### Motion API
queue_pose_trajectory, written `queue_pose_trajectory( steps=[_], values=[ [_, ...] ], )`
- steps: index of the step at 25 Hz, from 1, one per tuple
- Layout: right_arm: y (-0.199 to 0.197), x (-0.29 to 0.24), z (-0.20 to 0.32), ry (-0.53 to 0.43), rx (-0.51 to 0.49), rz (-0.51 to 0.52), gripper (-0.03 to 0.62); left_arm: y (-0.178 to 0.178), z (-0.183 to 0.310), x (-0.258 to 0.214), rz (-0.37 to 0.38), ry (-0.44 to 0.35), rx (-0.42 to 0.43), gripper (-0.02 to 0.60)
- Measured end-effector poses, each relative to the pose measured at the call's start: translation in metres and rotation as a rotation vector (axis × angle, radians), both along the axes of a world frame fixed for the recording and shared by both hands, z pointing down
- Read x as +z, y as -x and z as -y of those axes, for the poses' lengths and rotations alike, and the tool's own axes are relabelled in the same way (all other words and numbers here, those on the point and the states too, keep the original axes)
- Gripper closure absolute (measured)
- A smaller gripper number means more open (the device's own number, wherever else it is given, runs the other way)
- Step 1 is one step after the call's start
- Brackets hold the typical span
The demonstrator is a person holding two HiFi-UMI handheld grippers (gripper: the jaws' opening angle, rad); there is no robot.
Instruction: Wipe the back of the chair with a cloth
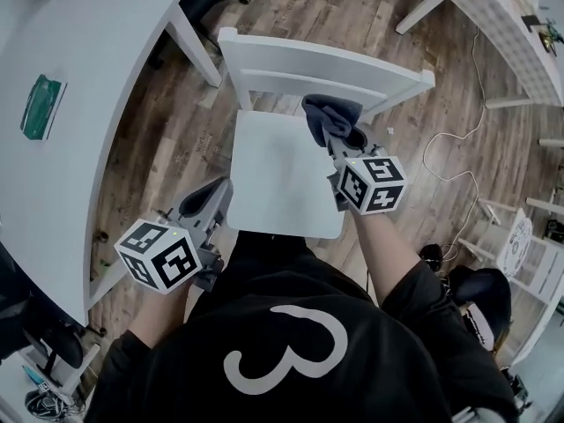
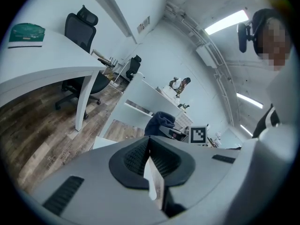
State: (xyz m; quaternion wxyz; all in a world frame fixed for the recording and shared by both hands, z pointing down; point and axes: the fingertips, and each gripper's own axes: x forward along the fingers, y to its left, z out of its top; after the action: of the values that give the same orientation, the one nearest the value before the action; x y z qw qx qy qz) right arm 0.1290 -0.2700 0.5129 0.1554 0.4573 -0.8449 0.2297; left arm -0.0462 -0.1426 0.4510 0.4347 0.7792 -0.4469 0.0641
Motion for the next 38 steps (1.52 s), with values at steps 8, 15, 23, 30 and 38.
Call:
queue_pose_trajectory(
  steps=[8, 15, 23, 30, 38],
  values=[
    [0.079, 0.016, 0.006, 0.016, -0.042, 0.022, 0.542, 0.059, 0.007, 0.014, -0.006, 0.020, -0.030, 0.568],
    [0.138, 0.034, 0.018, 0.029, -0.080, 0.028, 0.542, 0.100, 0.003, 0.022, 0.002, 0.037, -0.063, 0.568],
    [0.169, 0.051, 0.048, 0.034, -0.076, -0.032, 0.542, 0.131, -0.005, 0.037, -0.014, 0.069, -0.102, 0.568],
    [0.165, 0.058, 0.066, 0.029, -0.008, -0.063, 0.542, 0.130, -0.003, 0.041, -0.035, 0.082, -0.089, 0.568],
    [0.160, 0.062, 0.066, 0.016, 0.051, -0.076, 0.542, 0.125, -0.006, 0.045, -0.029, 0.088, -0.097, 0.568]
  ],
)
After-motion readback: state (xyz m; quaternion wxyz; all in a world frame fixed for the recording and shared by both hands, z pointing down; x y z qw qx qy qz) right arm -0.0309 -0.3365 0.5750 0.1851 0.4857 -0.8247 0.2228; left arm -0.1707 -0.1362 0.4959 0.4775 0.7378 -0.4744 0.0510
